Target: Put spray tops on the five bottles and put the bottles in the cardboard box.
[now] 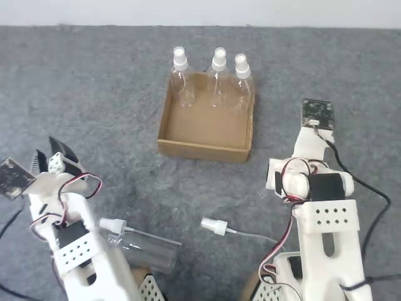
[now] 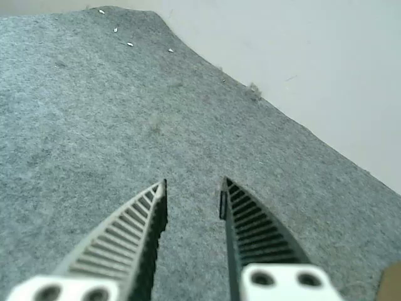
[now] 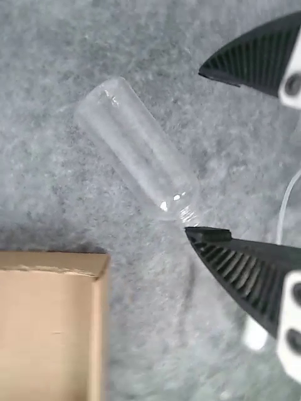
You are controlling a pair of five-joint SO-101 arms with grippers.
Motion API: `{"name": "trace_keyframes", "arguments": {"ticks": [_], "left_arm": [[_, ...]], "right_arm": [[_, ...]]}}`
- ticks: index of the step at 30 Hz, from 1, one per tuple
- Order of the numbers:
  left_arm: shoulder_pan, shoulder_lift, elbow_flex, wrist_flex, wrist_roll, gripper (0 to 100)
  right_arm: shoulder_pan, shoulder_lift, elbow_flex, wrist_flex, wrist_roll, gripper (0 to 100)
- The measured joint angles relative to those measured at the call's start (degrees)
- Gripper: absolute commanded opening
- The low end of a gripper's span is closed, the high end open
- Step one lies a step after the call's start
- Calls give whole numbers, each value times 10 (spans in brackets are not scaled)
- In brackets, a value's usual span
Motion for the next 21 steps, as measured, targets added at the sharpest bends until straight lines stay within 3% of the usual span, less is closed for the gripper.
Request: {"name": "trace_keyframes", "arguments": {"ticks": [14,21], "left_arm": [[0,0,0,0,0,134],[0,0,0,0,0,134]], "right_arm": [[0,0,0,9,286,301],[2,0,0,9,394,302]]}}
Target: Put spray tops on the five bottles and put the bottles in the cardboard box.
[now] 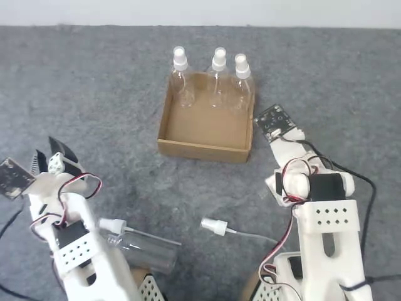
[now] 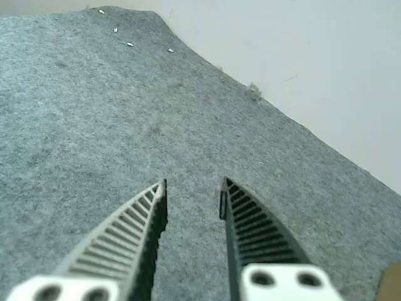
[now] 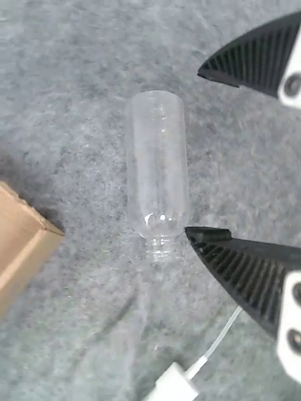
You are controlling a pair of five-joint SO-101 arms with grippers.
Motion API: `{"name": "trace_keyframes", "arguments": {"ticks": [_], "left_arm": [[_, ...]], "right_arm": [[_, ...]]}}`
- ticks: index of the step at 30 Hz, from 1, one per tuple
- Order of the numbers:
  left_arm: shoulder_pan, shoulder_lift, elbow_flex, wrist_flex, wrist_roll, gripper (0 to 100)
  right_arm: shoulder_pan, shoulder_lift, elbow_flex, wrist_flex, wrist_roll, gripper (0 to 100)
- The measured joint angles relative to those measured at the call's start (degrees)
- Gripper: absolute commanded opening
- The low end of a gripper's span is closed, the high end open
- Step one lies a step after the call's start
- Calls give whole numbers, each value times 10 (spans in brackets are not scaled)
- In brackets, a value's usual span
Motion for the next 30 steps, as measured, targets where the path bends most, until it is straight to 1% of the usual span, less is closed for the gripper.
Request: {"name": "trace_keyframes", "arguments": {"ticks": [8,13,30], "left_arm": [[0,0,0,0,0,134],[0,0,0,0,0,134],[0,0,0,0,0,134]], "right_arm": [[0,0,0,1,94,300],[0,0,0,23,167,300],[0,0,0,25,332,302]]}}
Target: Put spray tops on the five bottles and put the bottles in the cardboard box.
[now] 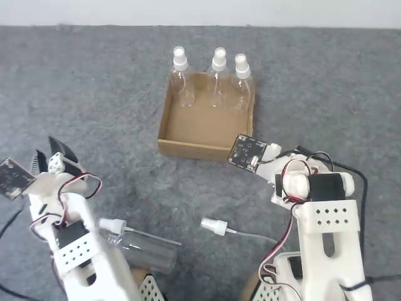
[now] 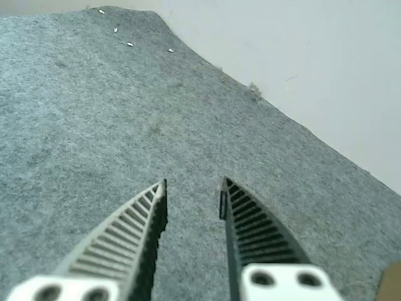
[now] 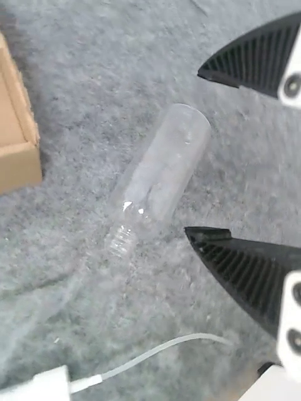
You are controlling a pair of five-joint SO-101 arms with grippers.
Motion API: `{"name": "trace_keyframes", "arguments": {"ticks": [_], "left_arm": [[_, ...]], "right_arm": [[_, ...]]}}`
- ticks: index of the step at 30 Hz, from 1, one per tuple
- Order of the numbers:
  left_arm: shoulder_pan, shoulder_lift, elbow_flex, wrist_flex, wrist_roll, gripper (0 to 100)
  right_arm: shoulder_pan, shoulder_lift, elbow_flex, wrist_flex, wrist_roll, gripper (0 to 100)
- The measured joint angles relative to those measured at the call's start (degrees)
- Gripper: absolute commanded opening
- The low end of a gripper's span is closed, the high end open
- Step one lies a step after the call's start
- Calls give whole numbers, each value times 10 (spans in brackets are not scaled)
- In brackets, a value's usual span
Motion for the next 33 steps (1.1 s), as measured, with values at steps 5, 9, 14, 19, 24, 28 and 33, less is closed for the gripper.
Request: {"name": "trace_keyframes", "arguments": {"ticks": [5,9,14,19,24,28,33], "left_arm": [[0,0,0,0,0,134],[0,0,0,0,0,134],[0,0,0,0,0,134],[0,0,0,0,0,134],[0,0,0,0,0,134],[0,0,0,0,0,134],[18,0,0,0,0,134]], "right_arm": [[0,0,0,0,54,303],[0,0,0,0,103,303],[0,0,22,-14,129,301],[-4,0,52,-19,158,300],[-17,0,54,-22,164,300],[-17,20,54,-26,165,300],[-18,126,40,-41,165,300]]}}
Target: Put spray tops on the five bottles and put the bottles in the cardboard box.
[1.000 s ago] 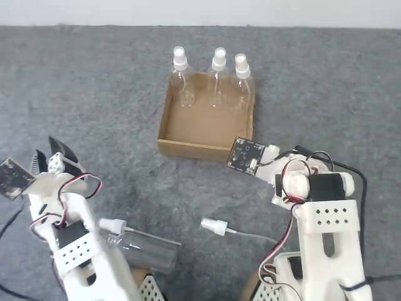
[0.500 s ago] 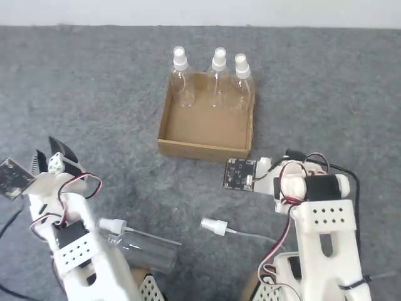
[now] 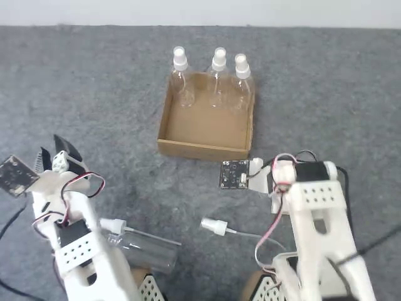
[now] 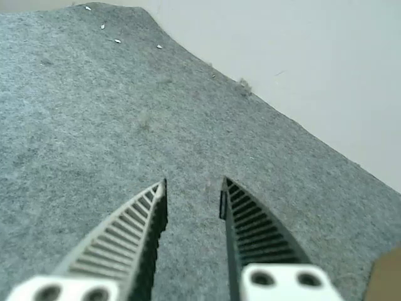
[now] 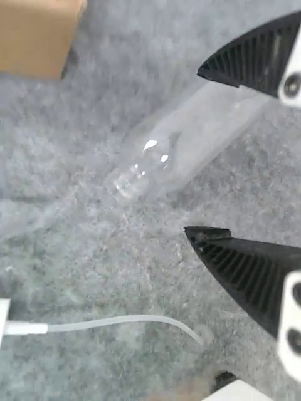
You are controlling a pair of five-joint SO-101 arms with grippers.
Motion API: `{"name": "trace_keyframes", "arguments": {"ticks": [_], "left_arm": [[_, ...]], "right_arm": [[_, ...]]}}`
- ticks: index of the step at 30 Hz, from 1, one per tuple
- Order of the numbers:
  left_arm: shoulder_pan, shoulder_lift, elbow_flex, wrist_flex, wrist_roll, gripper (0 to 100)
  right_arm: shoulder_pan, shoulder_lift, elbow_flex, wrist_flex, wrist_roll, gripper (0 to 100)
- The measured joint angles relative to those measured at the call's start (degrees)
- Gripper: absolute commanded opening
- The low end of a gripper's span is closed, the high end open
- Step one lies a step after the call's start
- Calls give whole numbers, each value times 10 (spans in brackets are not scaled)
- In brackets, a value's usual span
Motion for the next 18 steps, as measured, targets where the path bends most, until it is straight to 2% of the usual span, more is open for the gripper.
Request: {"name": "trace_keyframes", "arguments": {"ticks": [5,13,18], "left_arm": [[3,0,0,0,-8,134],[1,0,0,0,-10,134],[1,0,0,0,-10,134]], "right_arm": [[1,106,-41,-8,0,300],[3,207,-48,-80,0,293],[25,240,-51,-111,2,132]]}}
